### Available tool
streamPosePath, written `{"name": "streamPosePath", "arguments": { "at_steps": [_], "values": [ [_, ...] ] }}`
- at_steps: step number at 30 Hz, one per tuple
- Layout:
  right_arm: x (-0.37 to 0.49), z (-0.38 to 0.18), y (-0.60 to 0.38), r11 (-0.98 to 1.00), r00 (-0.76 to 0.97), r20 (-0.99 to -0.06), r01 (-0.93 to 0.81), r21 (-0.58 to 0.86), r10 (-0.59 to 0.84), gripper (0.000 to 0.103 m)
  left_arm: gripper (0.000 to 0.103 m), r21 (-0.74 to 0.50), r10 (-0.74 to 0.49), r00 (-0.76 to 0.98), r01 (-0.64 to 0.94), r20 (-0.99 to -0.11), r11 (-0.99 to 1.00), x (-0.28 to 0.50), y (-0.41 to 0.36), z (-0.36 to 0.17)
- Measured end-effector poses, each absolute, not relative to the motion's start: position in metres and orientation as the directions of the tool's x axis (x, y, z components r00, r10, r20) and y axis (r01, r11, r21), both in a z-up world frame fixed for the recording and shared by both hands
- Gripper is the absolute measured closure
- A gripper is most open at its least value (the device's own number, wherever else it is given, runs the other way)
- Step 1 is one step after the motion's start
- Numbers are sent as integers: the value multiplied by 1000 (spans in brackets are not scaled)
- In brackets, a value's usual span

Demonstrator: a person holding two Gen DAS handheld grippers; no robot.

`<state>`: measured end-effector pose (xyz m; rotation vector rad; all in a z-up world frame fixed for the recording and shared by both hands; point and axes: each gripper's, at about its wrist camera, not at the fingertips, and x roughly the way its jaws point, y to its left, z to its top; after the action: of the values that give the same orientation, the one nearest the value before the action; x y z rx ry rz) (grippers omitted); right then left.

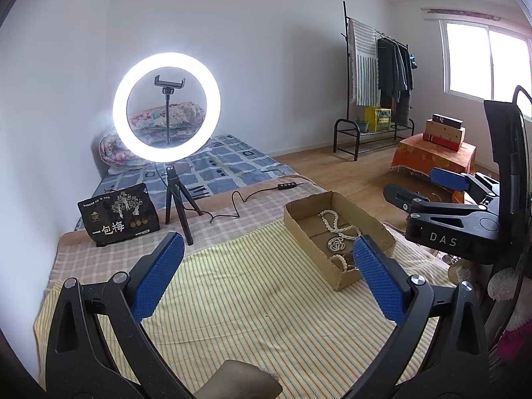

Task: Organize jewelry

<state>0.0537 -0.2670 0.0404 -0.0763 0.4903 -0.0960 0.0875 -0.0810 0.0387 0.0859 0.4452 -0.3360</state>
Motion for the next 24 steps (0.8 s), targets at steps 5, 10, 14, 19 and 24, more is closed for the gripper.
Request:
{"name": "streamPosePath", "arguments": {
  "at_steps": [5,10,14,19,24],
  "values": [
    [54,40,-267,992,876,-469,73,-99,-111,17,0,9,-300,849,337,-436,941,87,-81,39],
    [54,40,-268,992,875,-471,70,-102,-110,17,0,1,-303,844,338,-442,941,88,-82,39],
    [54,40,-268,992,875,-472,71,-101,-111,17,0,-3,-302,844,335,-442,942,88,-82,39],
    [55,40,-267,992,874,-473,71,-101,-110,17,0,-3,-299,841,334,-450,943,88,-83,37],
    [55,39,-267,992,872,-477,67,-105,-109,17,0,-10,-299,837,332,-459,943,87,-83,34]
  ]
}}
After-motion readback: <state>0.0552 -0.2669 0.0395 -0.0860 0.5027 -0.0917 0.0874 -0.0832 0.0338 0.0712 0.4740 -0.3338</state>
